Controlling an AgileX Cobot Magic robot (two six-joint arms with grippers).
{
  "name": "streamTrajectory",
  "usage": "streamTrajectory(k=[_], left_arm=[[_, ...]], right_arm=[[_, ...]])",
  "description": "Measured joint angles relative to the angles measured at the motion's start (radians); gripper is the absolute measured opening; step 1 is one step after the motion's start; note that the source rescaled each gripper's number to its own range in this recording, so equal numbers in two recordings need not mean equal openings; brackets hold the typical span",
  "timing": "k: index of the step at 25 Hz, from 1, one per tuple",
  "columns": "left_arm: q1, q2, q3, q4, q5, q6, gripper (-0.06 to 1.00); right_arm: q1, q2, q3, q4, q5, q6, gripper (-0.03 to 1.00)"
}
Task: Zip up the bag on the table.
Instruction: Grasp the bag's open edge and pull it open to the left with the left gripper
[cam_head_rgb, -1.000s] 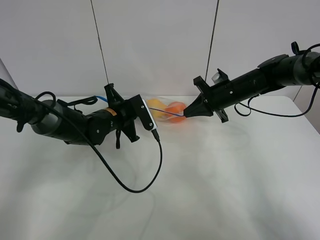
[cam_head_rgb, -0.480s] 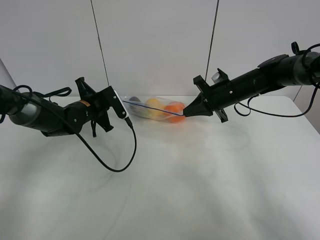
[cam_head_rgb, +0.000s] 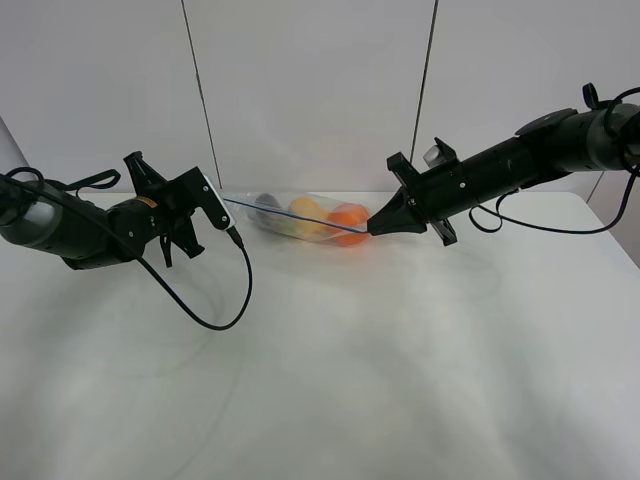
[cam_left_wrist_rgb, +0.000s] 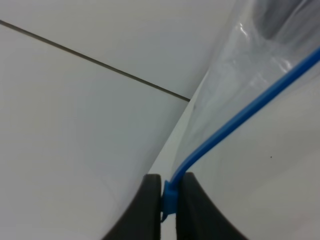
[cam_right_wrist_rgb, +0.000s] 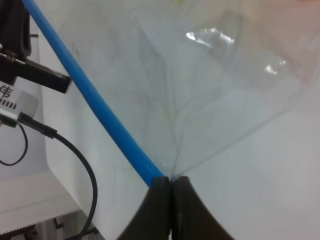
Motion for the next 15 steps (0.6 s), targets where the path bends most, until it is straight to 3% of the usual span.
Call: streamTrajectory(k=[15], left_arm=[[0.012,0.000,0.000,0.011,0.002,0.003,0.00]], right_arm=[[0.001,0.000,0.000,0.012,0.001,0.000,0.00]])
